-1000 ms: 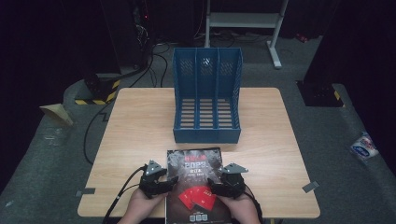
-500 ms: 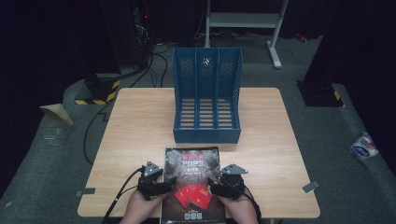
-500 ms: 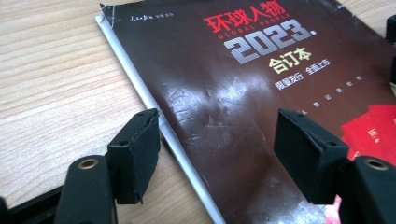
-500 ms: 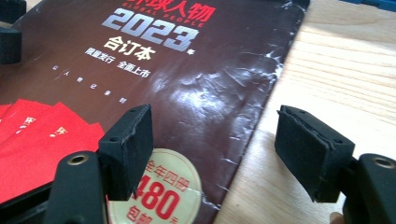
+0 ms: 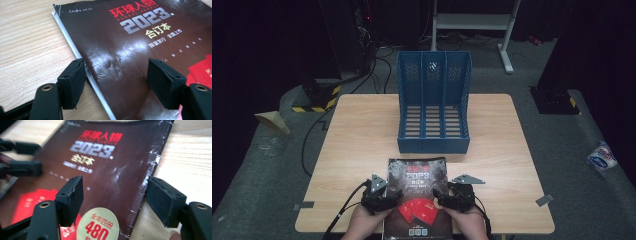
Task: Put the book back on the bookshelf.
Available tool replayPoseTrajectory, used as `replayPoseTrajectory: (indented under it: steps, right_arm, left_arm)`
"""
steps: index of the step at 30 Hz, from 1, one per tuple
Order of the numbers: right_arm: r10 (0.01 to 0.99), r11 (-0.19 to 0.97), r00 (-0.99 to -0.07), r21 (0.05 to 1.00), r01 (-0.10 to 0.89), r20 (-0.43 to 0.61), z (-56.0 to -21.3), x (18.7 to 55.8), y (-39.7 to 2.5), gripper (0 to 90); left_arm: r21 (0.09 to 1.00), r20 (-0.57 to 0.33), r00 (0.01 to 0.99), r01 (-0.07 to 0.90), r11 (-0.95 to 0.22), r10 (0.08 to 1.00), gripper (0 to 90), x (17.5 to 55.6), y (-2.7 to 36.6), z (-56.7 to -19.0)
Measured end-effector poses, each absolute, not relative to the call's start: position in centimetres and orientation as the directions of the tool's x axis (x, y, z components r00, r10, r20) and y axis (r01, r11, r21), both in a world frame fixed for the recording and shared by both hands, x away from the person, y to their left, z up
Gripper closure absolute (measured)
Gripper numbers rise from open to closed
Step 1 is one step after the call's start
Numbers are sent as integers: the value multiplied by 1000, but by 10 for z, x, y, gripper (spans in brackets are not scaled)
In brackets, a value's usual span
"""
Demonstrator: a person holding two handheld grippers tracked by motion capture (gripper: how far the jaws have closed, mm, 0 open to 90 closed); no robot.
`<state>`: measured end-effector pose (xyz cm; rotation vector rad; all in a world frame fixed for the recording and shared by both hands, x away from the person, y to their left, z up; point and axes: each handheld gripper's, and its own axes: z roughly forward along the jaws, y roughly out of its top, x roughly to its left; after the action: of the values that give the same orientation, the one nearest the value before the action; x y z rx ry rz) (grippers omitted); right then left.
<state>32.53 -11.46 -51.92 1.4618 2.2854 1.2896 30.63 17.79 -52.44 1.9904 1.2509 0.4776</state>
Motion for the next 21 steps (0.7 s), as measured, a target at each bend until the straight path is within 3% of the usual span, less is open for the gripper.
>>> replayPoseTrajectory:
  steps: [6,21]
  right_arm:
    - [746,76,-550,773,629,374,-508,317,-119,371]
    - [729,58,-529,731,680,434,-513,318,-126,426]
  left_arm:
    - [744,-62,455,614,-263,888,327,305,177,-525]
    - [747,-62,456,611,-262,888,327,305,178,-525]
